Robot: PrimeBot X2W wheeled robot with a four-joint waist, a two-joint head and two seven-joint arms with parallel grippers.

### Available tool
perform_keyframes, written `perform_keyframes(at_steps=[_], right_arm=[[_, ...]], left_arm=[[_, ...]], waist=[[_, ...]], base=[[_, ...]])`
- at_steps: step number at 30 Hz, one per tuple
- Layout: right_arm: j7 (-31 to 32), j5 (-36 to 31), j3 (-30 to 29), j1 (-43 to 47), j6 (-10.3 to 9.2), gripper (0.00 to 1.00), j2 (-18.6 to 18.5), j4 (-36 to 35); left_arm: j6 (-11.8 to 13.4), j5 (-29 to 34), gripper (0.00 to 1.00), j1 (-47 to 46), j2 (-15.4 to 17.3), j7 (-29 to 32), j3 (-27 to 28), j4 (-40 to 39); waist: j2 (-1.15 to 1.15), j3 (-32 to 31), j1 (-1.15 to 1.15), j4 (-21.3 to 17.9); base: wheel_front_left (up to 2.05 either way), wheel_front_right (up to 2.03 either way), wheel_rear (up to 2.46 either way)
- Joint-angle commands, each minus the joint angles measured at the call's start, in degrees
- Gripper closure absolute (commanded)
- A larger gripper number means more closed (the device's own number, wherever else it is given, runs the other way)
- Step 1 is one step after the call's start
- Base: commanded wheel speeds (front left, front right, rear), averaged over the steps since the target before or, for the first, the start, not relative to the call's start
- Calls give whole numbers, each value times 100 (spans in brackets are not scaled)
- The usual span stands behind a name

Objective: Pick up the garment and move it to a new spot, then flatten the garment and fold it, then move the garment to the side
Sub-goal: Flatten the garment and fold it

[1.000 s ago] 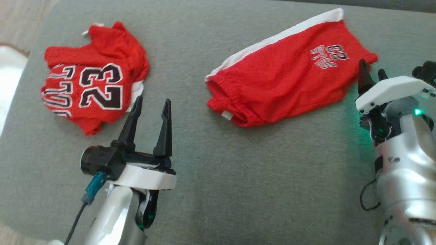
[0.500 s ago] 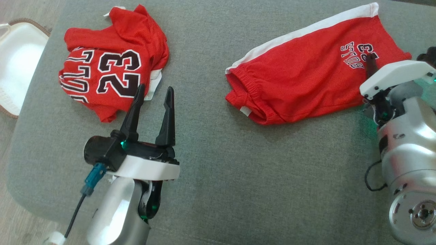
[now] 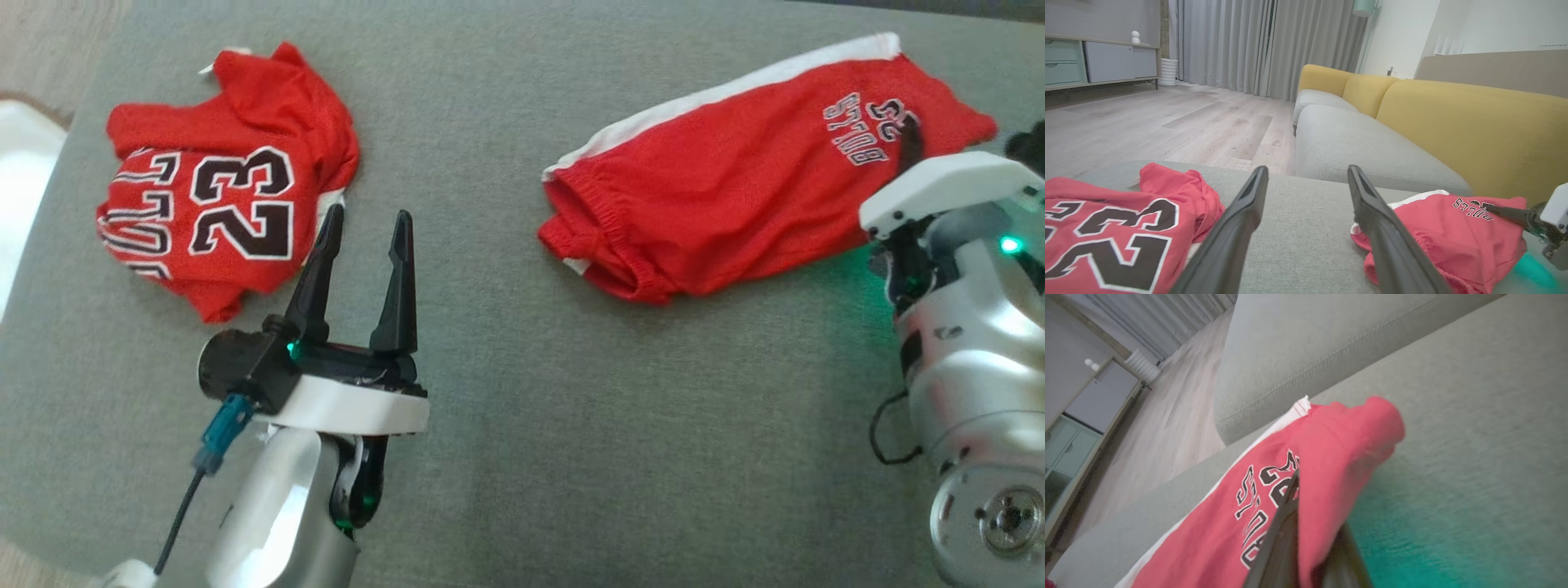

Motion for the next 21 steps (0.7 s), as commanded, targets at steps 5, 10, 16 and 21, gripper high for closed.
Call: perform_keyframes(at_steps=[5,10,16,21], right_arm=[[-273,423,265,377,40,100,-52,-455],[-448,896,434,1018,40,100,-33,-939],[-524,1245,704,1645,40,100,92,-1541],[-506,1314,838,1827,40,100,146,-1829]], left_arm=[[-7,71,0,73,46,-55,225,-186],[-28,122,0,171,46,-55,210,-217],[-47,177,0,305,46,-55,242,-230],[-72,204,0,355,46,-55,182,-224]], waist=[[0,-248,0,-312],[0,-432,0,-503],[0,-582,0,-655],[0,-606,0,-667]], base=[[0,0,0],[0,0,0],[0,0,0],[0,0,0]])
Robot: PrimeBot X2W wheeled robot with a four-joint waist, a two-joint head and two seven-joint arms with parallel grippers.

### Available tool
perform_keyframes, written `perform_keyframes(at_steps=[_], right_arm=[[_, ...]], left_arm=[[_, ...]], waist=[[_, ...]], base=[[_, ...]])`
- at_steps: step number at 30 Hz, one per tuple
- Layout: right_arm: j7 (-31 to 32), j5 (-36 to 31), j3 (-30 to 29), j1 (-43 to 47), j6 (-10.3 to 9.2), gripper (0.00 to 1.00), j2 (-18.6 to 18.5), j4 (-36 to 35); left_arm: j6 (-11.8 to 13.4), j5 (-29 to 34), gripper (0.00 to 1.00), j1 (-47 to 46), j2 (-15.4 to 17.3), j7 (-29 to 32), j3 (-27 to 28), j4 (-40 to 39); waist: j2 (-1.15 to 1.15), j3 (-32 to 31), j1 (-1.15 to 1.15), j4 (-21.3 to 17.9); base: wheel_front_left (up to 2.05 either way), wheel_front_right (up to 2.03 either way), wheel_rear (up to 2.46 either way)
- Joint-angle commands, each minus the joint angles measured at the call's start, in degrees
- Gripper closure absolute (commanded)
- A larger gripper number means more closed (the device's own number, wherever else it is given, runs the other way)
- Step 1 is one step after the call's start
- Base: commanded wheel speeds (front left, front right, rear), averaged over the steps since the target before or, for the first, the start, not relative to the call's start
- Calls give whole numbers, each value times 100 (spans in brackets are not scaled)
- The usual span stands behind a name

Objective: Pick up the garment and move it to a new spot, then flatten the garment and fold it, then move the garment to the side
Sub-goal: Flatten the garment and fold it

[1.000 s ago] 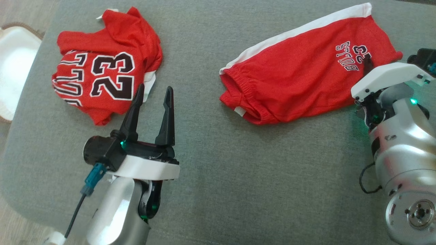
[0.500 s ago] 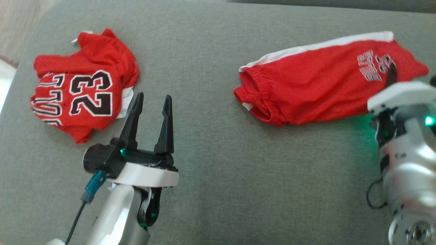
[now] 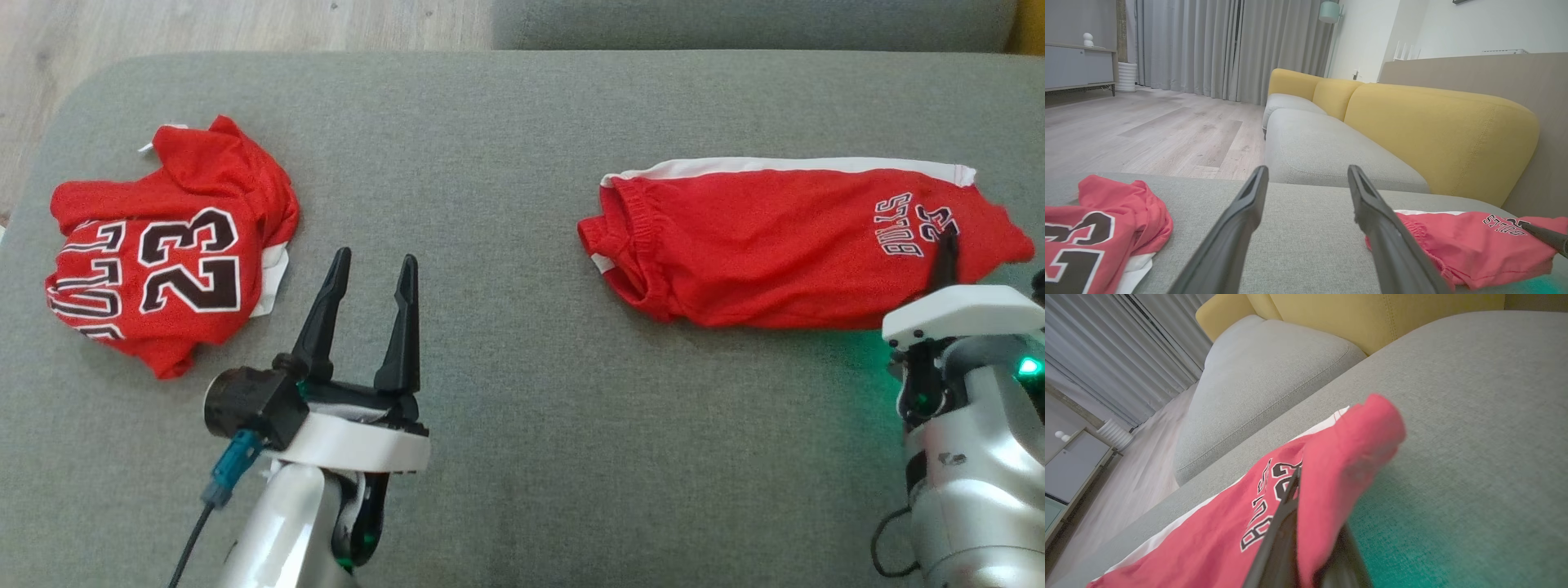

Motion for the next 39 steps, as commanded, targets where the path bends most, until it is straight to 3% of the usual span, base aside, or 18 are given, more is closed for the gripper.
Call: perform_keyframes(at_steps=[1,9,23,30,39], right_arm=[[-52,-17,192,-118,40,100,62,-255],[-92,-260,556,-213,40,100,89,-456],[-23,630,3184,-329,40,100,96,-619],[-28,762,3802,-130,40,100,97,-422],[134,922,4580,177,40,100,97,-282]], left_arm=[[-21,48,0,-76,44,-55,156,-182],[-48,55,0,-85,43,-55,110,-140],[-5,-47,0,-113,43,-55,40,-109],[11,-41,0,-80,43,-55,87,-74],[39,-37,0,-34,43,-55,144,-81]], waist=[[0,-4,1,17],[0,-90,1,137],[0,-212,1,596],[0,-271,1,732],[0,-352,1,621]], base=[[0,0,0],[0,0,0],[0,0,0],[0,0,0],[0,0,0]])
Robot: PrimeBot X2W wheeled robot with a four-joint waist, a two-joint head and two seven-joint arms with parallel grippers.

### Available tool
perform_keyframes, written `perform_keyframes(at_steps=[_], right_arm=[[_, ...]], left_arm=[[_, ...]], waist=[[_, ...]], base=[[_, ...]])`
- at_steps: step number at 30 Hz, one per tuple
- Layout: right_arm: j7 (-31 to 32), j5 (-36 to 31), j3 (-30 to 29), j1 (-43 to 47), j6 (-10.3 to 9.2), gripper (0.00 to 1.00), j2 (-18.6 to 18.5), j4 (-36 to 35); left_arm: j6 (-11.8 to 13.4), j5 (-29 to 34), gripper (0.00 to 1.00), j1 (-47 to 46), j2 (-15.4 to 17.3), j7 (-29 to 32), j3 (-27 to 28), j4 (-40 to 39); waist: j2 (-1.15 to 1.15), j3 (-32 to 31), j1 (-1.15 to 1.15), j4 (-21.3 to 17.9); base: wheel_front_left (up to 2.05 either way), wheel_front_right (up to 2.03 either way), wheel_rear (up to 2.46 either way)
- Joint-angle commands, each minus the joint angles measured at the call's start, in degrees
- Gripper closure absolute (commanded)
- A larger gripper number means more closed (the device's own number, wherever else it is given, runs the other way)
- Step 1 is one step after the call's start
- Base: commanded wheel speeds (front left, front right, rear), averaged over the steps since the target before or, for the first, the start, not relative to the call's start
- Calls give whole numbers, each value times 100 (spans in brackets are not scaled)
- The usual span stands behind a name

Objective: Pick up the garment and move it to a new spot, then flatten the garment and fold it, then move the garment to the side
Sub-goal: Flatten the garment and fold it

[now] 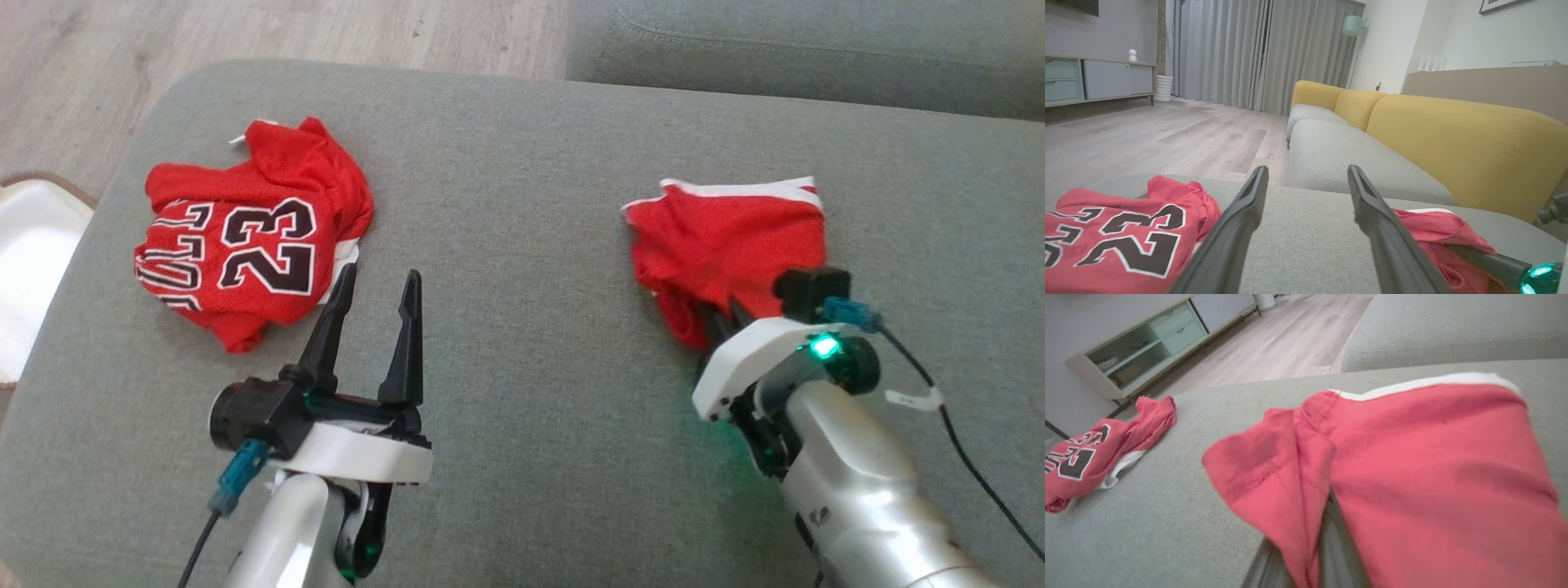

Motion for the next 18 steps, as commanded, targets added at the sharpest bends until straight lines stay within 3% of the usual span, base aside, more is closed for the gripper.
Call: perform_keyframes(at_steps=[1,2,3,4,11,18], right_arm=[[28,58,244,-52,40,100,74,-175],[68,86,366,-24,40,100,74,-193],[99,89,484,0,40,69,74,-202],[110,102,594,24,40,0,74,-228],[335,648,1161,142,40,0,74,-650],[-89,683,808,14,40,0,-84,-1047]], left_arm=[[36,-20,0,-127,42,-55,211,-184],[39,-18,0,-124,42,-55,219,-184],[38,-14,0,-120,42,-55,229,-180],[35,-9,0,-118,42,-55,235,-174],[7,62,0,-114,42,-55,327,-148],[-39,139,0,-152,42,-55,407,-225]], waist=[[0,-19,0,-41],[0,-28,0,-60],[0,-41,0,-81],[0,-51,0,-100],[0,-183,0,-345],[0,-325,0,-720]], base=[[0,0,0],[0,0,0],[0,0,0],[0,0,0],[0,0,0],[0,0,0]])
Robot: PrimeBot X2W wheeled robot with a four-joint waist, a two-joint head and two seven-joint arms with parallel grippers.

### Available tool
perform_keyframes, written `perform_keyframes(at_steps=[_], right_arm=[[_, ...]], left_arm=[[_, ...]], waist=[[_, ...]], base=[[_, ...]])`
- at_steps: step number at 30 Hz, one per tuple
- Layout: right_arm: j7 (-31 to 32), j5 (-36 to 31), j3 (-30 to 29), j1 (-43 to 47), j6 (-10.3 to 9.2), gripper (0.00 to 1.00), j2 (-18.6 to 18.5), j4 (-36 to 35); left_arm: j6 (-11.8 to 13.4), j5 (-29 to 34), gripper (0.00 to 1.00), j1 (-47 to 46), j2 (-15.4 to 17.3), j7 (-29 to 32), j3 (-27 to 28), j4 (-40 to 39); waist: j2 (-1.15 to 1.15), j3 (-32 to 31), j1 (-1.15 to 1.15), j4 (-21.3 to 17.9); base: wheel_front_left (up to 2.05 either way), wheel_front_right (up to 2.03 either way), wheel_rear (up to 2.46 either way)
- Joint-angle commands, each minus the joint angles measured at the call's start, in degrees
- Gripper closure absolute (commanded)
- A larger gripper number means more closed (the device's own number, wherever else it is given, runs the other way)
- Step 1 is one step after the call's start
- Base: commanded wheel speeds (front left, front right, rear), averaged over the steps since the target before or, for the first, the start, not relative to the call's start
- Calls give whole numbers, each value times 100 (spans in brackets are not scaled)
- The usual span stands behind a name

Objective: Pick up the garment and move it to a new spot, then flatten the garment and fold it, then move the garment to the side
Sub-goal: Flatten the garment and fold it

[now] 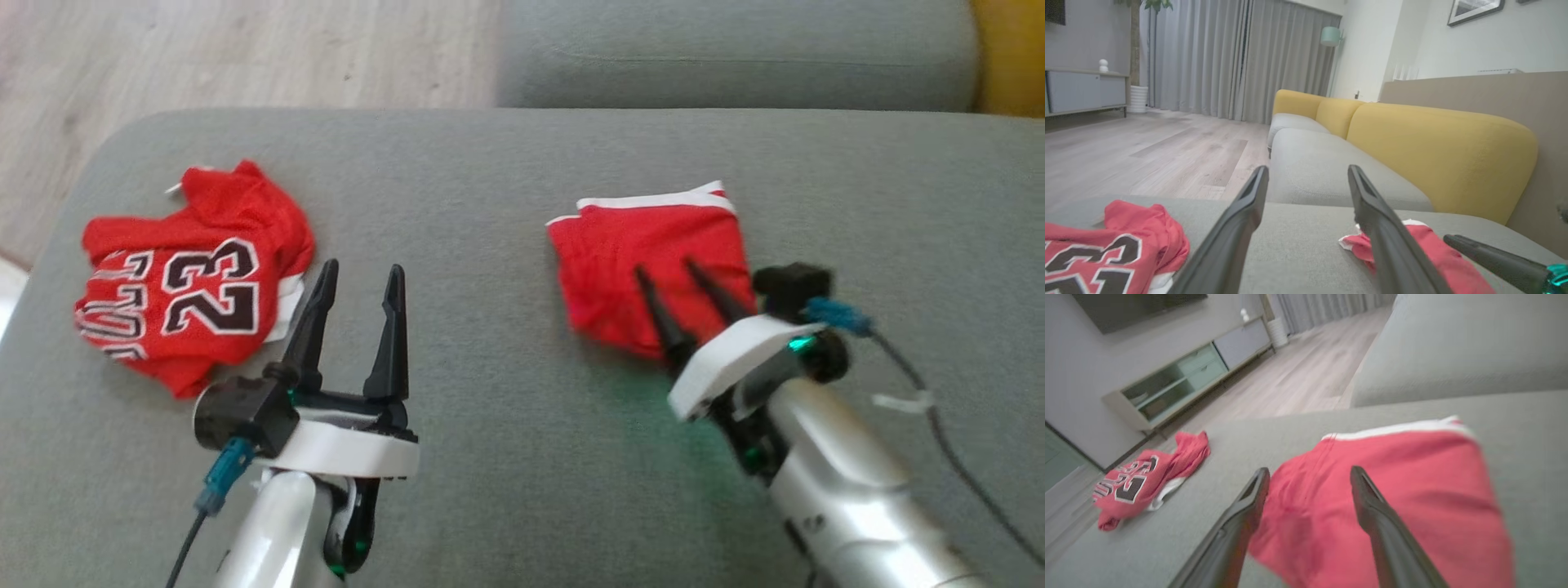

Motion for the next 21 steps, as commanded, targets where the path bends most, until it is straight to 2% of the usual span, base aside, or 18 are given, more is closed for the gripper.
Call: perform_keyframes(at_steps=[1,5,8,14,21], right_arm=[[-239,-135,-98,-208,40,0,-119,-263],[-584,-706,-693,-155,40,0,-414,-500],[-696,-1274,-1319,28,40,0,-465,-758],[-757,-2173,-2490,799,40,0,-122,-1709],[-765,-2580,-2955,1742,40,0,118,-2597]], left_arm=[[-36,79,0,-166,42,-55,216,-242],[-63,93,0,-190,42,-55,239,-400],[-89,126,0,-180,42,-55,238,-511],[-129,213,0,-108,42,-55,252,-670],[-144,251,0,194,42,-55,239,-828]], waist=[[0,-67,0,-155],[0,-101,0,-367],[0,-97,0,-514],[0,-71,0,-710],[0,-55,0,-794]], base=[[0,0,0],[0,0,0],[0,0,0],[0,0,0],[0,0,0]])
